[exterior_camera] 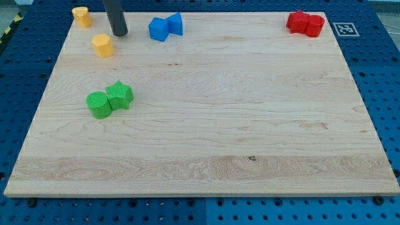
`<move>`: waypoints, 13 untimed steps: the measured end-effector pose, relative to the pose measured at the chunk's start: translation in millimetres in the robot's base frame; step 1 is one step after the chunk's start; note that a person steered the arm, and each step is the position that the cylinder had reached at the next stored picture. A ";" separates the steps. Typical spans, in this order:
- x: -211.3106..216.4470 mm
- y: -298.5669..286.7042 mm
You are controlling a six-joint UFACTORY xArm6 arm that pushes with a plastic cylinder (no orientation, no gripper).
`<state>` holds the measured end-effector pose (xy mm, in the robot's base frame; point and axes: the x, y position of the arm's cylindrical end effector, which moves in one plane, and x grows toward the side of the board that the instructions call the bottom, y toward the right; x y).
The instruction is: Move the yellow hexagon into yellow heart
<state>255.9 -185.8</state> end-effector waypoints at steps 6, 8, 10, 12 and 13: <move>122.7 46.1; 94.8 -5.1; 78.1 -18.3; 78.1 -25.4; 78.1 -33.7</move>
<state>334.0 -219.5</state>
